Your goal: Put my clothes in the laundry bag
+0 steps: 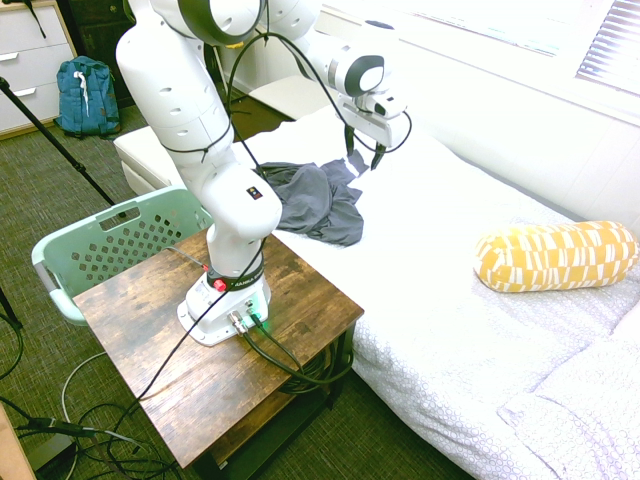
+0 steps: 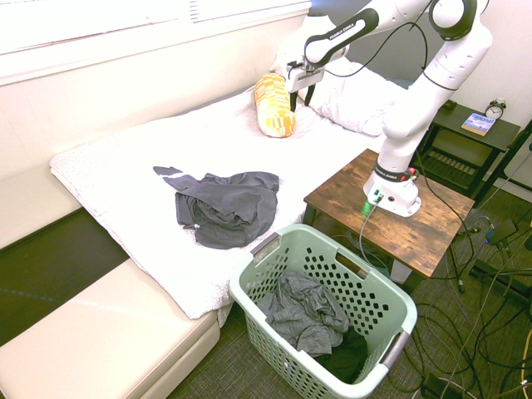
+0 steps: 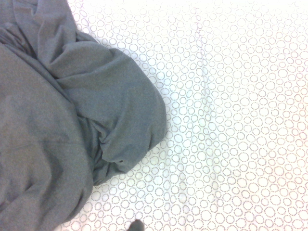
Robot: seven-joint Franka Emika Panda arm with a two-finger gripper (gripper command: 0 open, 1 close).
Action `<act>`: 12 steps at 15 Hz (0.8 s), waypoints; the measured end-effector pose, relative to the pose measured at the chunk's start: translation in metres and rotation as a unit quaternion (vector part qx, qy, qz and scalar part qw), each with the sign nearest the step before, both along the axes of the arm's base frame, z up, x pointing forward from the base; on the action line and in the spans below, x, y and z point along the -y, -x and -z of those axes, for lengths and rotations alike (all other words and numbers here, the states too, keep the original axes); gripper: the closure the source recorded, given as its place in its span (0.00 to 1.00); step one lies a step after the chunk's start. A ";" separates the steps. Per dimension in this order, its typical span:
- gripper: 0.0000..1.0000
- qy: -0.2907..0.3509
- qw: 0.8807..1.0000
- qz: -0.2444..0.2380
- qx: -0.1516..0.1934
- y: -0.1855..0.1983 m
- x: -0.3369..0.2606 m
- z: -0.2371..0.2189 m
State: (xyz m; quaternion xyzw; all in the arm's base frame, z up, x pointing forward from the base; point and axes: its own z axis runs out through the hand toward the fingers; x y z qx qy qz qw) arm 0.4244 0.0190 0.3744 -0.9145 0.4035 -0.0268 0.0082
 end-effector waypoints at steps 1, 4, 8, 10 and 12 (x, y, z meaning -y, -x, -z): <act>0.00 0.000 1.000 -0.001 -0.001 0.000 0.000 0.000; 0.00 0.004 1.000 -0.017 0.000 -0.001 -0.012 0.006; 0.00 0.018 0.997 -0.064 0.028 -0.022 -0.085 0.028; 0.00 0.022 0.995 -0.095 0.036 -0.039 -0.128 0.056; 0.00 0.026 0.991 -0.125 0.041 -0.060 -0.165 0.092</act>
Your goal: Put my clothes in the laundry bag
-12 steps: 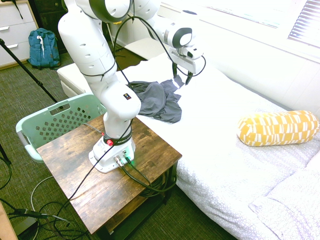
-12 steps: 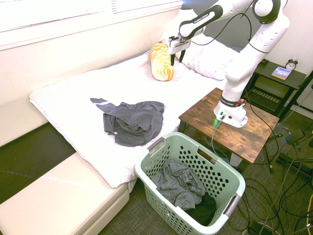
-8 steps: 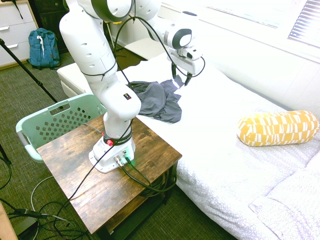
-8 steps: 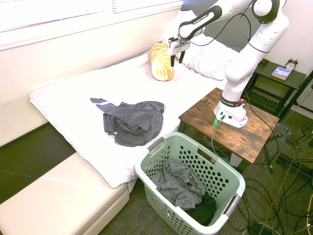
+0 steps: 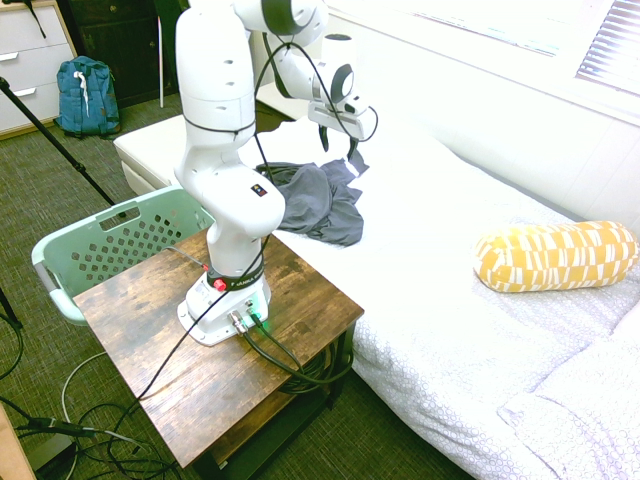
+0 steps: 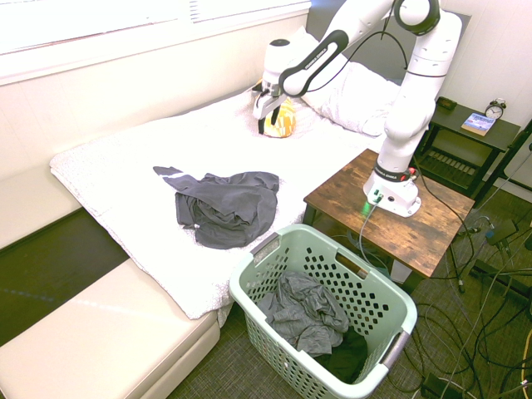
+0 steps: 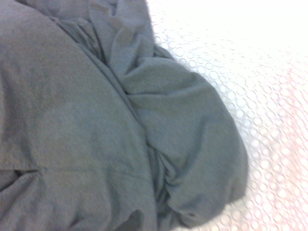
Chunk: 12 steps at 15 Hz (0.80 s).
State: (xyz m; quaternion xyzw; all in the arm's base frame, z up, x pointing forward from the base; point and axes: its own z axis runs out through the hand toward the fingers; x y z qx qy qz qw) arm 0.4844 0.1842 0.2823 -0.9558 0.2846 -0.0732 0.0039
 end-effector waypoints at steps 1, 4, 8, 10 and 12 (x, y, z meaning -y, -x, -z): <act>0.00 0.001 1.000 -0.017 0.001 -0.011 -0.016 0.019; 0.00 0.007 0.998 -0.063 -0.003 -0.043 -0.057 0.081; 0.00 -0.005 0.994 -0.110 -0.018 -0.087 -0.082 0.174; 0.00 -0.013 0.991 -0.134 -0.023 -0.104 -0.088 0.219; 0.00 -0.028 0.988 -0.149 -0.031 -0.110 -0.101 0.254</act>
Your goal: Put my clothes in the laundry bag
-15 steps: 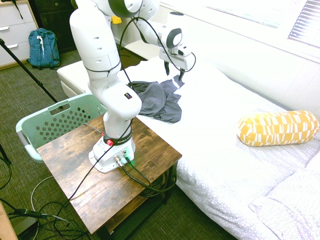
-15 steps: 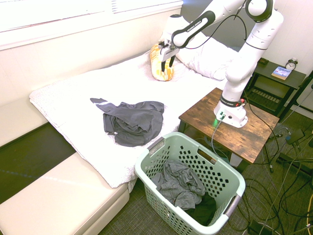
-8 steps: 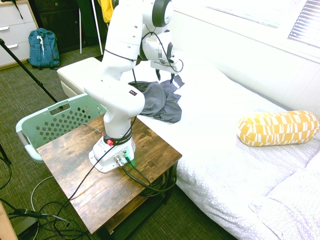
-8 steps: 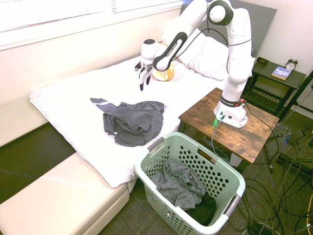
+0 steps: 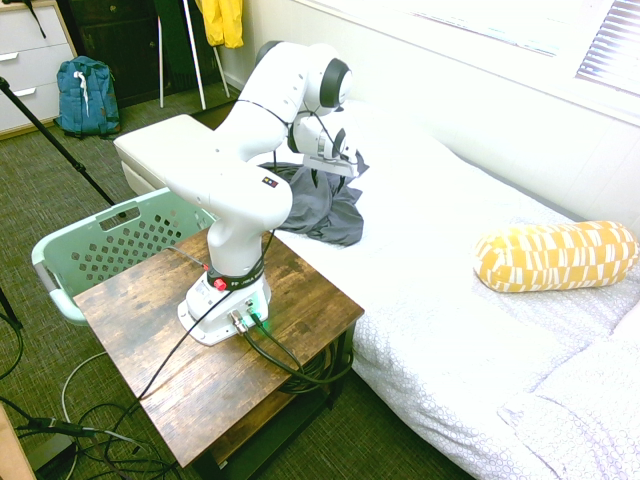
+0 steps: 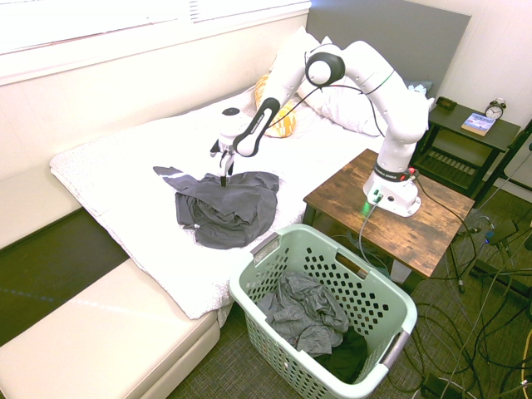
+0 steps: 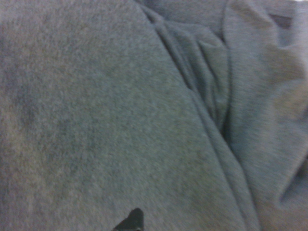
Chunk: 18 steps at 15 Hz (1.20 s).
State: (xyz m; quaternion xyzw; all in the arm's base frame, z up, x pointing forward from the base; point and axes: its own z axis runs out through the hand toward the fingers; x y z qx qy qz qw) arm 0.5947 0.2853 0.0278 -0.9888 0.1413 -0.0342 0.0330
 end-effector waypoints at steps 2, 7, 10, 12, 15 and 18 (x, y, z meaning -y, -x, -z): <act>0.00 -0.018 1.000 -0.010 -0.017 0.005 -0.017 0.028; 1.00 -0.017 0.999 -0.040 -0.021 0.026 -0.029 0.069; 1.00 -0.012 0.999 -0.045 -0.017 0.026 -0.031 0.067; 1.00 -0.010 0.998 -0.053 -0.010 0.028 -0.032 0.068; 1.00 -0.010 0.998 -0.056 -0.006 0.031 -0.034 0.068; 1.00 -0.005 0.998 -0.059 -0.001 0.030 -0.030 0.069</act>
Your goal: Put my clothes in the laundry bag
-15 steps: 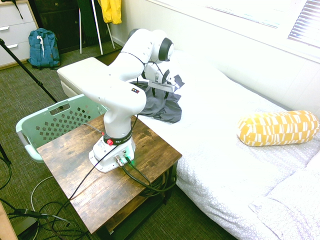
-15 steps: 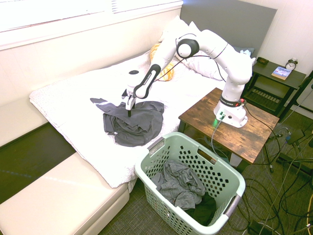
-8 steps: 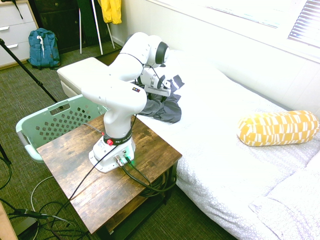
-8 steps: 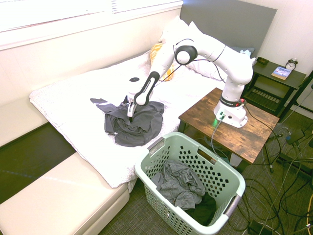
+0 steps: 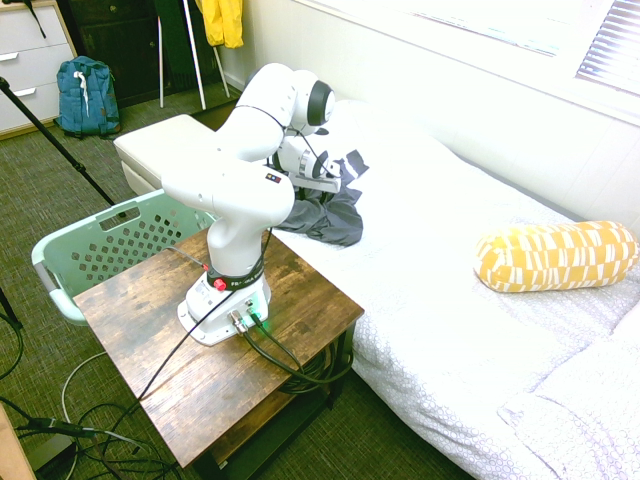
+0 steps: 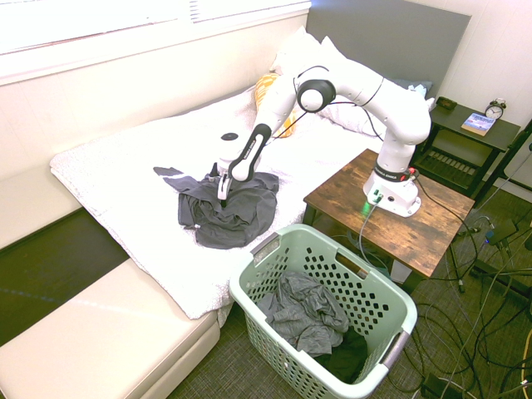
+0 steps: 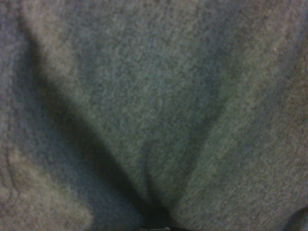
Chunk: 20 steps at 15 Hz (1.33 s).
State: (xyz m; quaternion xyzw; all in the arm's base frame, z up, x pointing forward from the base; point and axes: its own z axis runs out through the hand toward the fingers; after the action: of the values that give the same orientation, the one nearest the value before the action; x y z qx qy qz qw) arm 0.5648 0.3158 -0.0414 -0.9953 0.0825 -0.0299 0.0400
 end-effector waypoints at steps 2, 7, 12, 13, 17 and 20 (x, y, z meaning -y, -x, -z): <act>1.00 0.005 1.000 -0.004 0.005 0.000 0.001 0.001; 1.00 0.016 1.000 -0.009 0.011 0.001 0.002 0.002; 1.00 0.020 1.000 -0.001 0.013 0.000 0.006 0.001; 1.00 0.024 1.000 0.002 0.016 0.002 0.005 -0.001; 1.00 0.054 0.997 0.032 0.039 0.008 0.012 -0.049; 1.00 0.048 0.996 0.049 0.061 0.030 -0.014 -0.123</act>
State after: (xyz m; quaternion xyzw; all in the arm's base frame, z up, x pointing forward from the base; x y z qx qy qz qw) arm 0.5350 0.3294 0.0820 -0.9872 0.1271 -0.0964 -0.0040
